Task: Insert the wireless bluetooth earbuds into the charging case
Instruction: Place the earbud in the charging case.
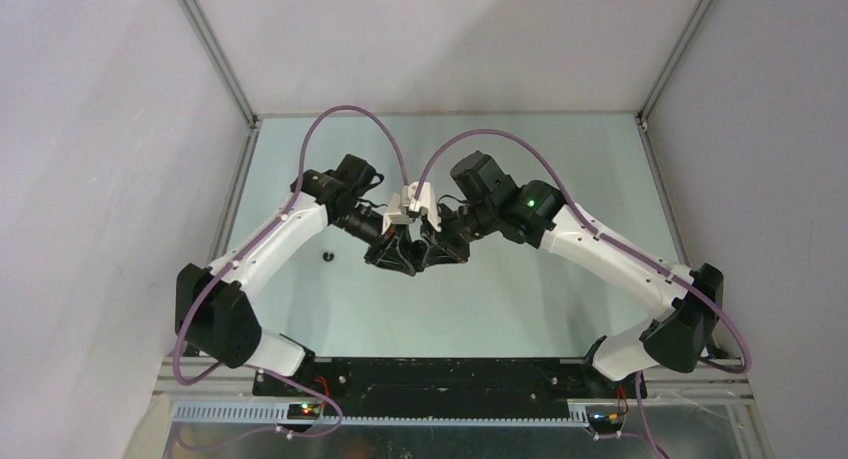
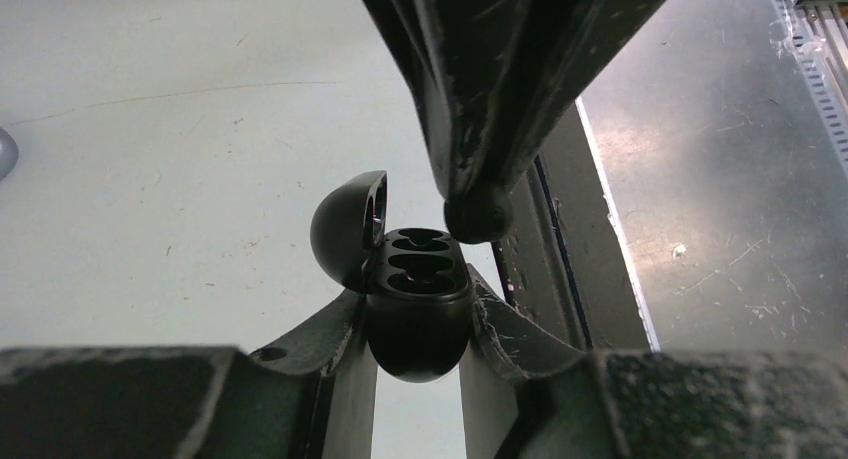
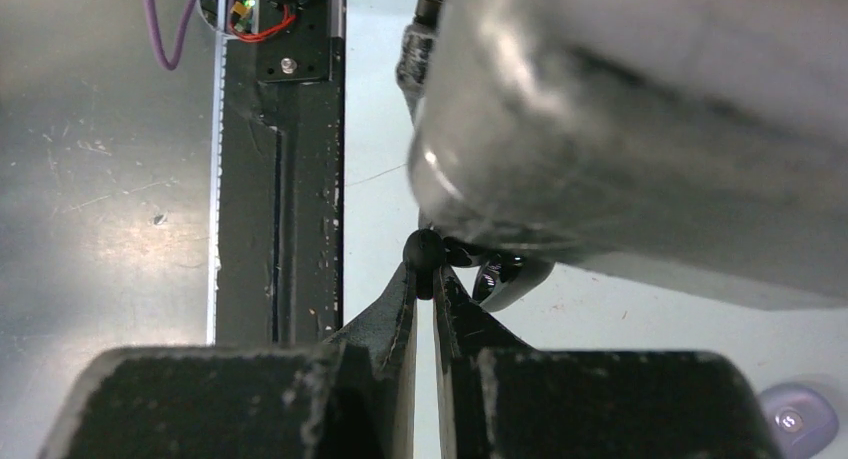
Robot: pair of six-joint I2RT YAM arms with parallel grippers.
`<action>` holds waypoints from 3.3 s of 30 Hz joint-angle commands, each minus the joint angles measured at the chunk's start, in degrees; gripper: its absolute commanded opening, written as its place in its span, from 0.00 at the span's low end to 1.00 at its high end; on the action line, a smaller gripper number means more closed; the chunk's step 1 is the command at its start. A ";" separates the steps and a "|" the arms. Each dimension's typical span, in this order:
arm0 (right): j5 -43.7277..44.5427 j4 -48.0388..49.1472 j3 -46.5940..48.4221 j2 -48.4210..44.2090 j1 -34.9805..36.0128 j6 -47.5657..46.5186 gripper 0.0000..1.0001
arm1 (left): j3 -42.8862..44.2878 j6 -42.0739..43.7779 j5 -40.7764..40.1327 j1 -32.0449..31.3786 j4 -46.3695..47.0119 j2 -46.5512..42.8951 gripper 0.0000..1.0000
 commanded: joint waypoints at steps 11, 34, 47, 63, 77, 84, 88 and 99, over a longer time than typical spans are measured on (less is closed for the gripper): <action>8.62 4.23 -0.18 -0.61 1.46 0.37 0.08 | -0.69 0.87 -0.23 -1.08 -0.19 -1.66 0.12; 11.37 7.17 -0.64 0.18 2.67 2.48 0.07 | -0.61 0.82 -1.06 -2.44 -0.23 -1.04 0.12; 10.31 8.02 -0.31 -0.14 2.82 4.02 0.07 | -0.59 -0.06 -1.76 -2.56 0.44 -0.47 0.12; 7.85 7.29 1.02 -0.75 2.58 5.50 0.06 | -1.73 -4.82 -3.92 -2.59 5.21 -1.11 0.12; 9.49 7.69 1.12 1.64 3.50 5.73 0.06 | -2.48 -8.41 -4.77 -2.55 8.64 -2.48 0.12; 10.83 6.34 1.23 2.20 4.40 4.33 0.06 | -2.78 -8.78 -5.09 -2.55 9.20 -2.90 0.12; 11.15 5.91 1.27 1.97 4.47 3.98 0.06 | -2.95 -9.29 -5.31 -2.55 10.04 -2.93 0.12; 10.98 5.83 1.12 3.05 4.95 3.71 0.06 | -3.09 -9.94 -5.35 -2.54 10.39 -3.31 0.12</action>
